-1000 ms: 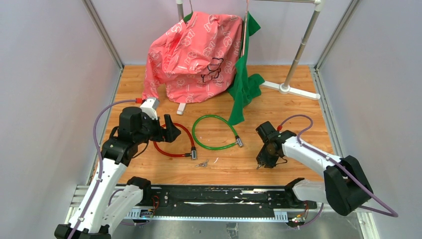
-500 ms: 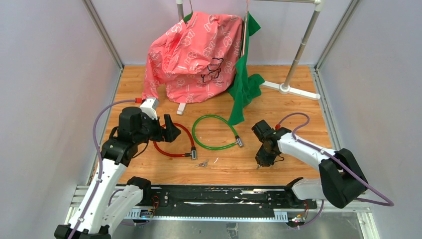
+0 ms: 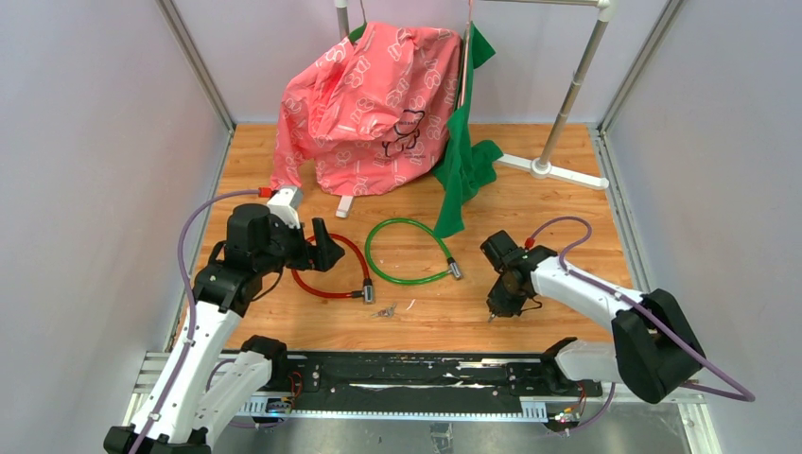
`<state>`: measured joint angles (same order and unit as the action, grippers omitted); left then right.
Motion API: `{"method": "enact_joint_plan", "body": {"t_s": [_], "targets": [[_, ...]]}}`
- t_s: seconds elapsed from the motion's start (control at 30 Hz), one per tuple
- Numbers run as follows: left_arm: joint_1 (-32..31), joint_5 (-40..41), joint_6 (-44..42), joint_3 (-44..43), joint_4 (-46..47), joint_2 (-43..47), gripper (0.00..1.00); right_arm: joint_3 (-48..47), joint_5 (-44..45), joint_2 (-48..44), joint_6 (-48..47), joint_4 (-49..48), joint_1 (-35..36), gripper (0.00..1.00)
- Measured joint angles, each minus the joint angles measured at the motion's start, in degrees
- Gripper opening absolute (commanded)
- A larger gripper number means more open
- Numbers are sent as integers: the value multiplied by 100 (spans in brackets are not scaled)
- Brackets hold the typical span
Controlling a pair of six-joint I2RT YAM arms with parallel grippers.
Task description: Unlock with the key
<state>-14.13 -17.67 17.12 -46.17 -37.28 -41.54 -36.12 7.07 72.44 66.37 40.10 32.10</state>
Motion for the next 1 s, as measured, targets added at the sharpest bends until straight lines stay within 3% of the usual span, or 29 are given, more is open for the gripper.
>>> {"method": "enact_joint_plan", "body": {"t_s": [0.5, 1.0], "targets": [[-356, -332, 133, 0, 170, -221, 95, 109, -168, -946, 179, 46, 9, 0], [-2599, 7, 761, 223, 1567, -734, 91, 225, -457, -1930, 863, 50, 13, 0]]}}
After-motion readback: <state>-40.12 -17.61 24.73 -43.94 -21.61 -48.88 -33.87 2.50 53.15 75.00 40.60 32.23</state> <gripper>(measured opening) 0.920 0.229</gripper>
